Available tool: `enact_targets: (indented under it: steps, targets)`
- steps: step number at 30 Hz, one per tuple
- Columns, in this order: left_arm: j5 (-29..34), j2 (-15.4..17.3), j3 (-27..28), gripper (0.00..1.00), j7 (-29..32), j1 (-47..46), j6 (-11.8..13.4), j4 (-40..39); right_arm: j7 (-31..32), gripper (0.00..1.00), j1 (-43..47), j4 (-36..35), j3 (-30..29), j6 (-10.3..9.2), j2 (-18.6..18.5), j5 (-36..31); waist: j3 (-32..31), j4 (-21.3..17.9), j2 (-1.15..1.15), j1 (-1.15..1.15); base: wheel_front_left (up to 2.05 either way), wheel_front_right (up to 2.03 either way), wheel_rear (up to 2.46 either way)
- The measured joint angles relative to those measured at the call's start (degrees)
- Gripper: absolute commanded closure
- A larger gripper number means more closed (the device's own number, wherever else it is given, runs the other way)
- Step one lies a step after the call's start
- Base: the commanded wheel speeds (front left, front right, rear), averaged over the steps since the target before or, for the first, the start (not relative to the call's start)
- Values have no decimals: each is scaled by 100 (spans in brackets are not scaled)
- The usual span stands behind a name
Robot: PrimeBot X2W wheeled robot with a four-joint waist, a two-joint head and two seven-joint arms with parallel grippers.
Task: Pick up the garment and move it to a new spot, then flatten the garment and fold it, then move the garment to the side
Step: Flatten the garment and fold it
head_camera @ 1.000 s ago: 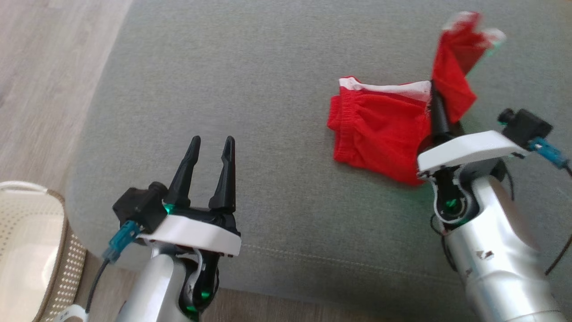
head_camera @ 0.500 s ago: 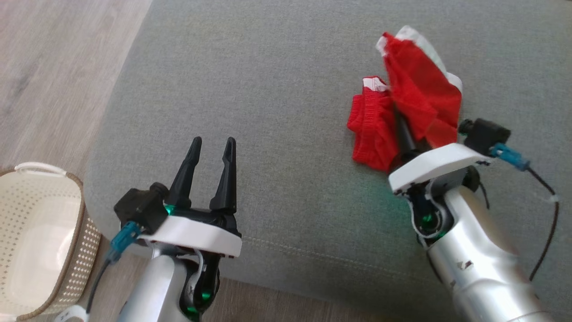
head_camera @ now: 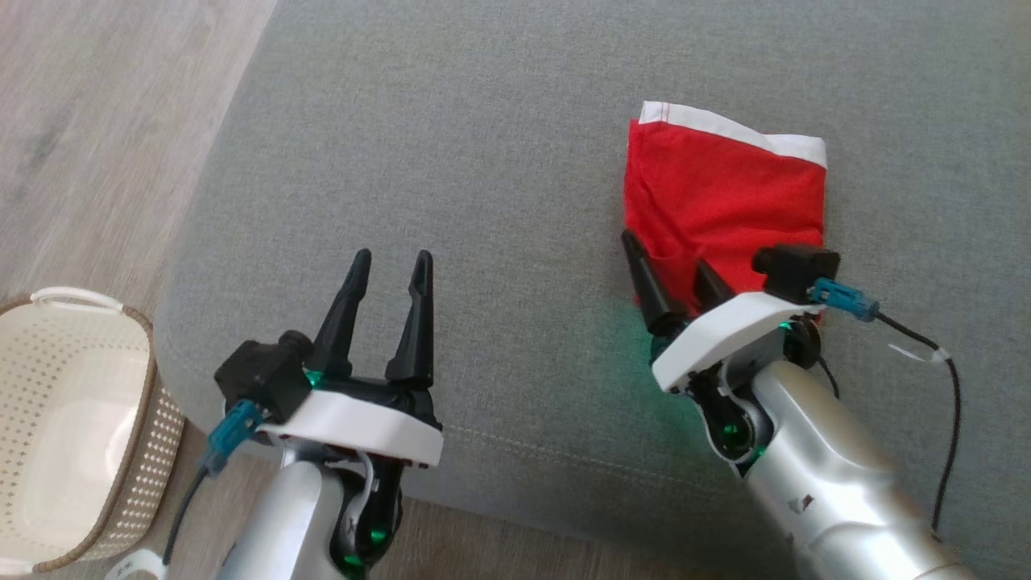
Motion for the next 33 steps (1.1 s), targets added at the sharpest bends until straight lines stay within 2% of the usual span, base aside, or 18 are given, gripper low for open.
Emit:
enact_targets:
  steps: [9,13,21,26,33]
  targets:
    - [-47,0,-56,0,0,-2,0,0,0,0,-1,-10,311,0,1,-302,123,44,0,0,0,0,0]
    - [-47,0,-66,0,0,-3,0,0,0,0,-24,513,478,0,0,-333,161,64,0,0,0,0,0]
    - [-46,0,-47,0,0,-6,1,1,0,0,-368,683,660,1,1,76,186,0,0,0,0,0,0]
    - [-45,0,-4,0,0,-16,1,1,0,0,-371,322,414,0,1,43,158,-183,0,0,0,0,0]
    - [-37,2,175,0,0,-22,0,-79,0,0,-265,-572,-385,1,-149,-1012,33,-530,0,0,0,0,0]
